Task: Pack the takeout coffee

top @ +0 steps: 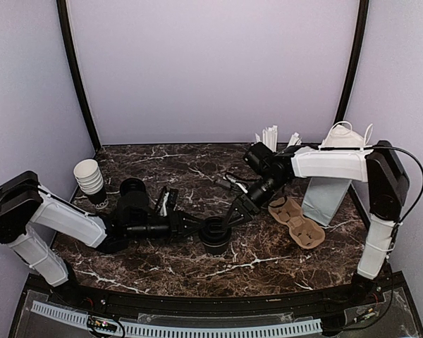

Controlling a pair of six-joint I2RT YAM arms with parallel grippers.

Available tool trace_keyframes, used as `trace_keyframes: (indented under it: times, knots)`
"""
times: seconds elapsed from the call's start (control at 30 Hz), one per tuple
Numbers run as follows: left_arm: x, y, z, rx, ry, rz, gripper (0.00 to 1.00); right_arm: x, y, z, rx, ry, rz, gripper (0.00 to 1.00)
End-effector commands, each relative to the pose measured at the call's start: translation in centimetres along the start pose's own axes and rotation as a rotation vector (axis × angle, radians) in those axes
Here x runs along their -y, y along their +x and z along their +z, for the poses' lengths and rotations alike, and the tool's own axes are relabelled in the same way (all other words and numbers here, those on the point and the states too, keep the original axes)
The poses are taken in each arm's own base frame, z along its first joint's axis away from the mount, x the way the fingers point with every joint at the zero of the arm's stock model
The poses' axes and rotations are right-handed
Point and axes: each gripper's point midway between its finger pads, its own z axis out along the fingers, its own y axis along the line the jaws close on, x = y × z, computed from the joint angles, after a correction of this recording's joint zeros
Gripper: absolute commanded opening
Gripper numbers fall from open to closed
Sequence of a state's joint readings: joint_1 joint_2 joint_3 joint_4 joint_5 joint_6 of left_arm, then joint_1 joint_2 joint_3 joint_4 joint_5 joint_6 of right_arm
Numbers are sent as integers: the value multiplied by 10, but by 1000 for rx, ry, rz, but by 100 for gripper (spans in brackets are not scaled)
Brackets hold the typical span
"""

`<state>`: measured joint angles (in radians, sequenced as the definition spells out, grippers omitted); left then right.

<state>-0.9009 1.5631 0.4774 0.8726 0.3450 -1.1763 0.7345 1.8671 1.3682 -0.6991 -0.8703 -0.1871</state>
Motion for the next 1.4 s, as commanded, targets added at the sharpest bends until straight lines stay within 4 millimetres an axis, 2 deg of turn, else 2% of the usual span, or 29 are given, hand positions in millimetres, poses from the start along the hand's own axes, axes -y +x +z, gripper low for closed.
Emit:
trace_keyframes:
  times: [0.0,0.17,0.37,0.5,0.63,0.83,1.03,1.2,1.37]
  knots:
    - [-86,43,-23,-161,-384,-20,27,-5,7,-12,-13,43,-27,71]
    - [-60,29,-21,-137,-344,47,29,-7,6,-18,-4,47,-37,71]
    - [-25,18,-12,-121,-229,118,40,1,12,-27,3,81,-26,72]
    - [-8,13,-12,-101,-166,144,46,5,15,-33,13,107,-29,73]
    - [4,11,-15,-89,-129,160,49,4,22,-32,12,98,-23,73]
    - [1,2,-26,-33,-171,184,50,3,29,-26,13,73,-15,73]
    - [6,-2,-25,-23,-156,191,51,2,27,-18,1,38,-7,73]
    - [-8,-15,-29,22,-205,124,45,3,24,-14,2,9,23,69]
    - [4,-23,-22,16,-151,130,42,4,20,-10,1,-2,35,68]
